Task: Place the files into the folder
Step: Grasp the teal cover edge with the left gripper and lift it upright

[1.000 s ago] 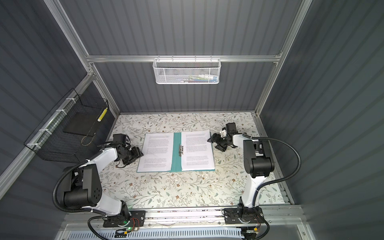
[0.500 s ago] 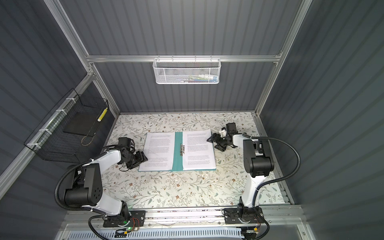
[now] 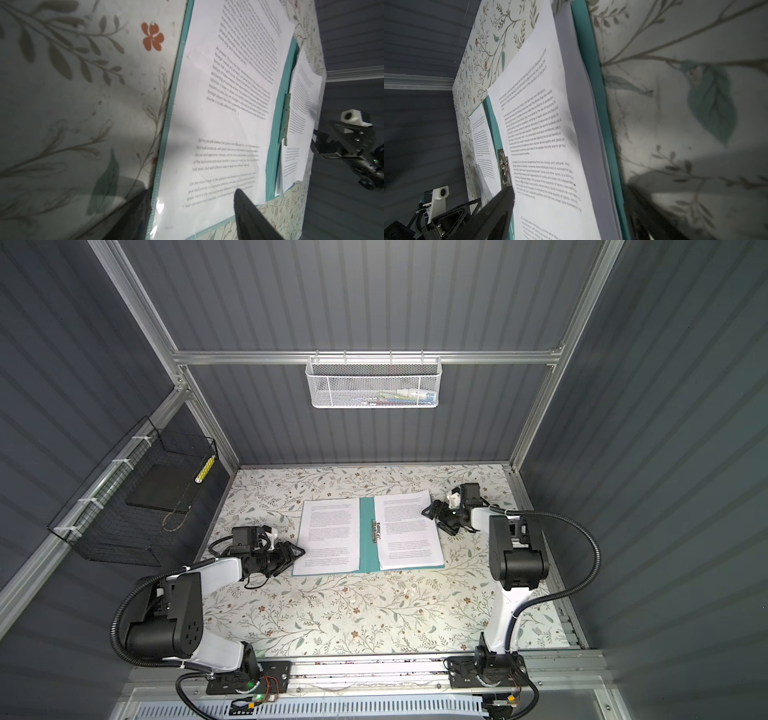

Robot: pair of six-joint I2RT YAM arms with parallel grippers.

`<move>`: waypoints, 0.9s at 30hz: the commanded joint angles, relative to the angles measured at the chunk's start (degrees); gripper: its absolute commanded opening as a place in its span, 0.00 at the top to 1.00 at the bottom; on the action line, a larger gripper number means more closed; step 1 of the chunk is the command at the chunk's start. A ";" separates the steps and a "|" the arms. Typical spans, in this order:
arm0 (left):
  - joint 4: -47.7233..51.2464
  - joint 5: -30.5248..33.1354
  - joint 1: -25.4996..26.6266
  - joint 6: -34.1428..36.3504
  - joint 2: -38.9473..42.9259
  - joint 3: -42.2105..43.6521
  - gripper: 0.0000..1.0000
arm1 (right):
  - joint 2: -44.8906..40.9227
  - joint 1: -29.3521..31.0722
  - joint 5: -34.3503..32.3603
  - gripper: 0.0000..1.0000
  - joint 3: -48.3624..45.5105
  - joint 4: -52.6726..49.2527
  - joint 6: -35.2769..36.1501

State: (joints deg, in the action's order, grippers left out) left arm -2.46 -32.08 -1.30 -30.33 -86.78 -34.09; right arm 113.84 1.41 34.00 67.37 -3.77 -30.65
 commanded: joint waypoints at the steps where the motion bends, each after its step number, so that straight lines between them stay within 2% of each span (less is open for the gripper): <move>1: -8.59 -14.76 1.83 -4.13 -2.38 1.23 0.38 | 3.87 3.16 5.49 0.16 -2.25 -8.57 -0.99; 14: -22.71 -21.15 1.56 -11.39 -3.92 3.72 0.45 | 4.16 3.12 5.44 0.16 -2.42 -8.46 -1.08; 21: -25.38 -22.24 1.56 -13.90 -2.95 3.98 0.41 | 4.19 3.15 5.79 0.16 -2.51 -8.27 -1.16; 27: -21.63 -20.67 2.94 -13.01 0.08 1.62 0.38 | 3.93 3.16 5.97 0.16 -2.51 -8.14 -1.35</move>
State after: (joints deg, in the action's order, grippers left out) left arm -25.32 -49.65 -0.60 -43.35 -89.43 -30.87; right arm 114.39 2.76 36.12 67.29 -2.96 -30.61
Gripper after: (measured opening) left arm 0.613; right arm 0.841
